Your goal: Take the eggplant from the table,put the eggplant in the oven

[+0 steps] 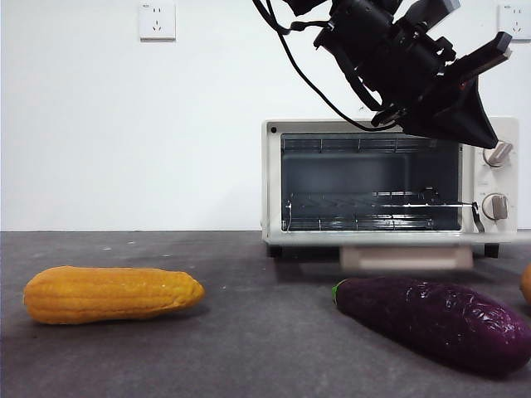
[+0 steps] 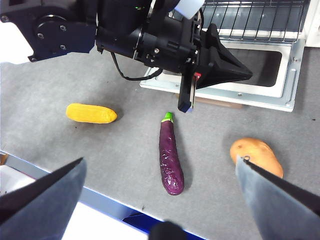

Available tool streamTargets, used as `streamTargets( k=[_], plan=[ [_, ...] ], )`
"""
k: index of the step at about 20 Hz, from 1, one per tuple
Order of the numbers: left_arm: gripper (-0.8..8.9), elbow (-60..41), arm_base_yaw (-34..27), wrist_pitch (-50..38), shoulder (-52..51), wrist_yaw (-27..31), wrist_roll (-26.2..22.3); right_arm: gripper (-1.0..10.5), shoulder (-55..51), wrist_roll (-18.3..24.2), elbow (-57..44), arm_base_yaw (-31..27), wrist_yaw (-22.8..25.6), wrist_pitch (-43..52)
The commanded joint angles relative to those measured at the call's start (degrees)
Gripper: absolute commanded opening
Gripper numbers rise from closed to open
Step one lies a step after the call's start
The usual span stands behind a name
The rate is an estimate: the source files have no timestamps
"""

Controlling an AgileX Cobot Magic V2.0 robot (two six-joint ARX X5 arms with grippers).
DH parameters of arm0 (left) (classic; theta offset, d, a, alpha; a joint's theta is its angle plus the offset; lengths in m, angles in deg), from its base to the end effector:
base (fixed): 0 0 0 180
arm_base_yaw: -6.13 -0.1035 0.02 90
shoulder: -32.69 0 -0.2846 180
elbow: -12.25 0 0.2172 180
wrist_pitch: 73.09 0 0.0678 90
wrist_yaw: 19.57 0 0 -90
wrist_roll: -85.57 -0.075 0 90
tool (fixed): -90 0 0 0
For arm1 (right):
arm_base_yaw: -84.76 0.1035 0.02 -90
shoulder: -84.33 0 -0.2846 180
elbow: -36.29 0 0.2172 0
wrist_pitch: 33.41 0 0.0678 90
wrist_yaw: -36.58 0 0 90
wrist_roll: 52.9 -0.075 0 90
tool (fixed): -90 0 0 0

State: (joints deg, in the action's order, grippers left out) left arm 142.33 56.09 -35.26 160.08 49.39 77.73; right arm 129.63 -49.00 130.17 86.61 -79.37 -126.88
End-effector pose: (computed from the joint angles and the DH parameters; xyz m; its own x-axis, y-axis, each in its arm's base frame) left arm 0.3155 -0.4173 0.2605 0.2161 -0.8153 -0.5372 0.9455 0.3120 -0.0932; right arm 0.0582 0.0347 0.3732 0.6226 0.4579 -0.6346 -0.3861 0.8851 0.2599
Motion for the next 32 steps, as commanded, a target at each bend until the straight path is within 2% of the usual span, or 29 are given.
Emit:
streamTargets(
  k=[1,6,9,12,19,24,27,29,31,32],
  plan=[
    [-0.06,-0.57,-0.15,-0.26,-0.46,-0.11,0.63,5.1,-0.09,0.48,0.07,0.07,-0.20,-0.44],
    [-0.06,-0.57,-2.97,1.42,-6.23,0.26,0.61,5.0,-0.04,0.48,0.07,0.07,-0.11,-0.39],
    [-0.06,-0.57,-6.58,6.03,-12.83,4.33,0.59,5.1,0.31,0.48,0.07,0.07,-0.02,-0.55],
    [-0.06,-0.57,-10.93,10.19,-19.32,4.70,0.59,5.0,1.01,0.46,0.07,0.07,-0.04,-0.37],
    [-0.06,-0.57,-25.46,20.37,-32.74,4.76,0.09,5.0,2.19,0.46,0.07,0.07,-0.04,-0.46],
    [-0.06,-0.59,-36.44,23.85,-39.69,4.59,-0.42,5.0,2.19,0.44,0.07,0.09,-0.07,-0.44],
    [-0.06,-0.76,-41.46,26.77,-43.69,4.24,-2.62,5.0,2.23,0.42,0.07,0.09,-0.07,-0.35],
    [-0.06,-1.03,-43.60,30.36,-46.18,0.04,-4.24,5.0,2.89,0.42,0.07,0.09,-0.09,-0.22],
    [-0.06,-3.32,-44.96,32.92,-49.59,-8.79,-4.96,5.0,3.34,0.42,0.07,0.11,-0.24,-0.13],
    [-0.06,-5.84,-45.33,33.29,-51.89,-11.06,-5.84,5.0,3.78,0.44,0.07,0.20,-0.28,-0.22]
  ],
)
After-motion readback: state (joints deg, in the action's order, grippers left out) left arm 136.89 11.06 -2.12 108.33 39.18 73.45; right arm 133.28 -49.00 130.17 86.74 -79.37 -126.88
